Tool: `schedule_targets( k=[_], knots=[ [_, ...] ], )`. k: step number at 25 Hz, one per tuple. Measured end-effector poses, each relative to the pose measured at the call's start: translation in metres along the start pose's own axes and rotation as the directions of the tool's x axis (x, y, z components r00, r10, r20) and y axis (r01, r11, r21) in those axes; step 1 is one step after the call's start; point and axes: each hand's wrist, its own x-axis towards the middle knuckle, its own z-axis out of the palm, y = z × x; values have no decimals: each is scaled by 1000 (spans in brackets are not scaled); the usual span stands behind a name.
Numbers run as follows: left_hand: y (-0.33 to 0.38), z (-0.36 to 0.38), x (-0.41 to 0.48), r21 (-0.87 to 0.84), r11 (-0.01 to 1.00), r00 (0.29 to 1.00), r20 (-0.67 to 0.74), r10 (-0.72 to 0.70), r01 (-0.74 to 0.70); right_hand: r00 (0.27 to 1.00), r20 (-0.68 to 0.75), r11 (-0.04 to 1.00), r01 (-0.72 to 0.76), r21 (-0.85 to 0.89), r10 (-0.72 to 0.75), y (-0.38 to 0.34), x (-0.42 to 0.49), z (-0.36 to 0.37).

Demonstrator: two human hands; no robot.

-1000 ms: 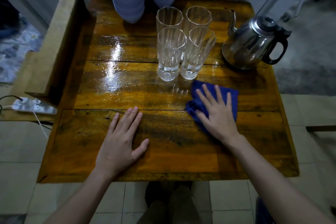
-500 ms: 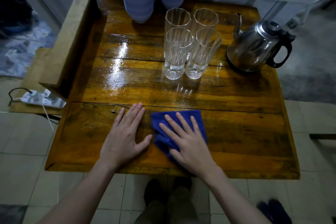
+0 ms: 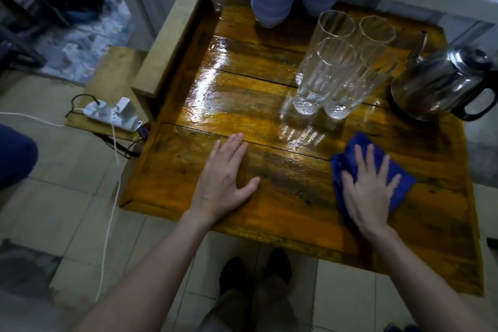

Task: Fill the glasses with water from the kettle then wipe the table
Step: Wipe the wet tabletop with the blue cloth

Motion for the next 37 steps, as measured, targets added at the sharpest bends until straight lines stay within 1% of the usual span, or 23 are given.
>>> schedule_targets(
  k=[2, 4, 6, 8, 11, 15, 16, 17, 20, 21, 22, 23, 24, 32, 34, 37],
  knots=[
    [-20, -10, -8, -41, 989, 987, -72, -144, 142, 985, 27, 985, 171, -26, -170, -36, -13, 11],
    [-57, -25, -20, 44, 977, 976, -79, -203, 206, 969, 29, 968, 248, -31, -247, -74, -28, 21],
    [-94, -42, -30, 135, 970, 979, -34, -199, 202, 962, 31, 962, 273, -26, -272, -99, -42, 30],
    [-112, -52, -35, 162, 973, 985, 26, -171, 164, 927, 61, 926, 374, -51, -371, -101, -53, 35],
    [-112, -53, -35, 160, 974, 986, 21, -167, 162, 819, 139, 819, 569, -71, -557, -77, -51, 31],
    [-114, -50, -35, 136, 978, 987, 7, -160, 157, 692, 234, 695, 714, -82, -683, -65, -36, 22],
    [-116, -50, -35, 133, 979, 987, 13, -158, 154, 647, 255, 651, 755, -81, -718, -69, -33, 21],
    [-116, -51, -35, 126, 980, 987, 22, -159, 155, 586, 279, 591, 803, -76, -761, -76, -31, 21],
    [-115, -51, -34, 94, 978, 981, 38, -191, 187, 371, 356, 378, 924, -53, -857, -113, -24, 25],
    [-117, -51, -34, 91, 976, 979, 36, -200, 196, 321, 373, 332, 943, -36, -871, -132, -22, 30],
    [-117, -51, -34, 91, 976, 979, 35, -200, 196, 290, 382, 307, 952, -19, -878, -149, -20, 35],
    [-117, -50, -34, 91, 978, 981, 34, -193, 189, 277, 384, 298, 954, -5, -881, -166, -19, 39],
    [-118, -50, -33, 92, 979, 982, 33, -185, 182, 277, 380, 302, 953, 4, -882, -181, -17, 43],
    [-116, -50, -31, 107, 976, 981, 24, -195, 191, 386, 314, 413, 911, 21, -867, -241, 27, 58],
    [-116, -50, -31, 111, 974, 980, 21, -199, 195, 454, 291, 471, 882, -16, -842, -254, 39, 63],
    [-114, -51, -30, 122, 973, 980, 18, -199, 195, 594, 246, 592, 801, -91, -766, -278, 55, 73]
  ],
)
